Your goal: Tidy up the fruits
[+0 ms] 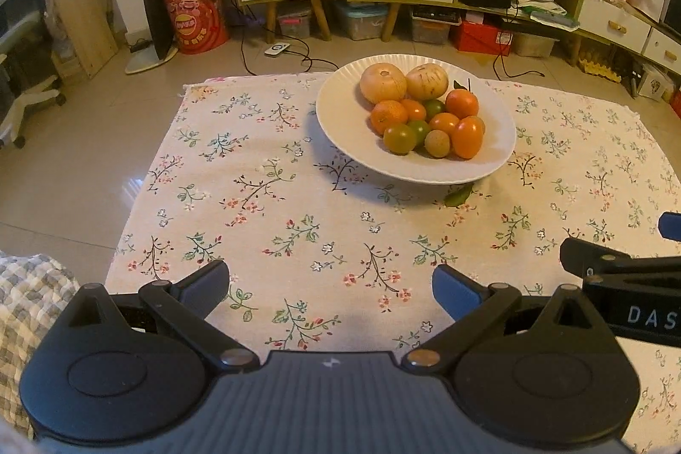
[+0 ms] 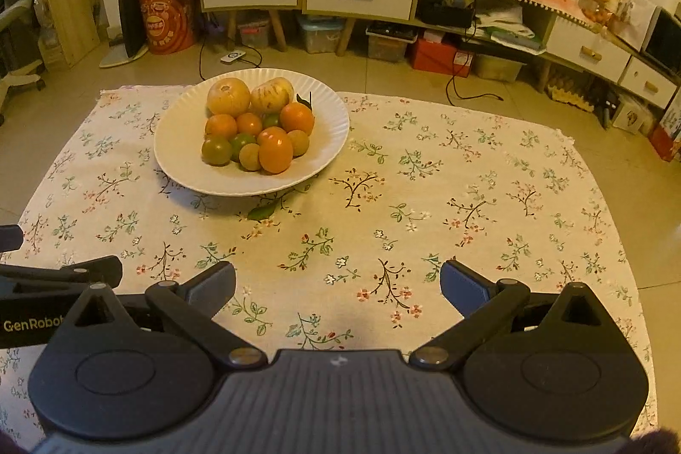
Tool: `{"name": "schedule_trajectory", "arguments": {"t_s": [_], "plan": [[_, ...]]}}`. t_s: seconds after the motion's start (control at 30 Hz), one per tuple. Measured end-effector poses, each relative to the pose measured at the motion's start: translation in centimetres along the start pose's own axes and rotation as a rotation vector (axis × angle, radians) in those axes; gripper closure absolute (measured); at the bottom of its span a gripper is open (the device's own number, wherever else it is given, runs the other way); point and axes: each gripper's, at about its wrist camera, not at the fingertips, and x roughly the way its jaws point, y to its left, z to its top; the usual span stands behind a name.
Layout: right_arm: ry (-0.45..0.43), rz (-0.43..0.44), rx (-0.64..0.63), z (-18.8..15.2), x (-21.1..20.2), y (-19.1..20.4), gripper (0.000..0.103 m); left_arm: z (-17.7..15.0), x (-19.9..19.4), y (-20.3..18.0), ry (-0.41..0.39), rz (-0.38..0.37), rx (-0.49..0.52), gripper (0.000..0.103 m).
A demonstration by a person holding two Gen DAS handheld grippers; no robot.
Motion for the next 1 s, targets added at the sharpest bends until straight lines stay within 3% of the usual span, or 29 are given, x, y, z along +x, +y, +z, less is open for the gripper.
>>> {"name": "schedule_trajectory", "arguments": {"t_s": [1.0], "plan": [[0.003,0.005,-0.011,-0.15,0.01,0.2,0.001,-0.2,0.1,-0.01,0.004,0.003,0.019,0.015]]}}
